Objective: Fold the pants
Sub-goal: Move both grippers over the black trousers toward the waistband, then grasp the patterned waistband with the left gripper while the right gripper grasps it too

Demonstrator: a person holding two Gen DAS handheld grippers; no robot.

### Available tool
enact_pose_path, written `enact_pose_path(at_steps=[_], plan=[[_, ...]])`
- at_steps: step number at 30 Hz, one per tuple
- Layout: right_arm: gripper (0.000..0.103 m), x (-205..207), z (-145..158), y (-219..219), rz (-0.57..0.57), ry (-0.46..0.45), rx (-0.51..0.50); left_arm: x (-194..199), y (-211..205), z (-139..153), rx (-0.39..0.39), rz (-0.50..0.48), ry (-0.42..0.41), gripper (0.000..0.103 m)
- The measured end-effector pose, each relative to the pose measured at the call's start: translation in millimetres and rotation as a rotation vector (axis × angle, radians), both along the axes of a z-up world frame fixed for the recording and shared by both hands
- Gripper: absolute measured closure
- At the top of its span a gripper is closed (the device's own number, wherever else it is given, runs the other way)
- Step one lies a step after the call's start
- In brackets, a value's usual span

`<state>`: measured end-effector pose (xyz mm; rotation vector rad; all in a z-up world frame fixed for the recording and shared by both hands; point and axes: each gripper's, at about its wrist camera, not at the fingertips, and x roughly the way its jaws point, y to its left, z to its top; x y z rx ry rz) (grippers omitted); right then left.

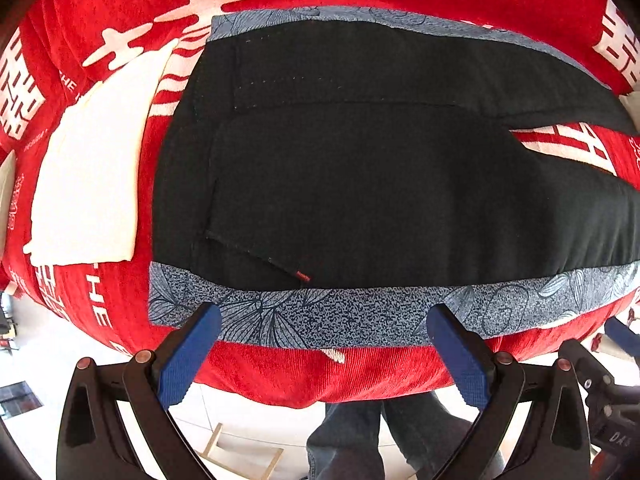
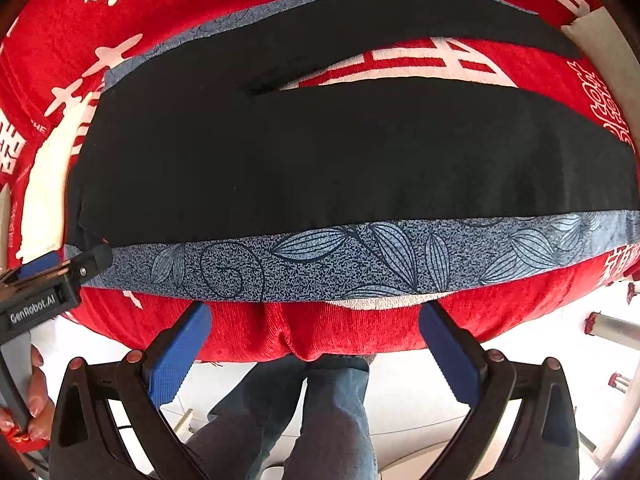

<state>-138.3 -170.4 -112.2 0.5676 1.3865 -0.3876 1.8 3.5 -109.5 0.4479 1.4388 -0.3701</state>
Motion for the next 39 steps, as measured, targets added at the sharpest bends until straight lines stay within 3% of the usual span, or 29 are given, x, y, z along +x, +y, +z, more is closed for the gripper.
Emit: enact_pose_path(at_steps=[29, 33, 39], plan=[[0.000, -7, -1, -9, -0.005, -0.020, 0.013, -7, 2, -5, 0.012, 0.056, 0.011, 0.000], [0.000, -13, -4, -18, -0.046, -0.095, 0.129, -6, 7, -7, -0.005, 0.069, 0.022, 0.000], [0.003, -29, -18, -38, -0.171, -0.214, 0.355, 5, 34, -19, -0.051, 0.185, 0.078, 0.000]])
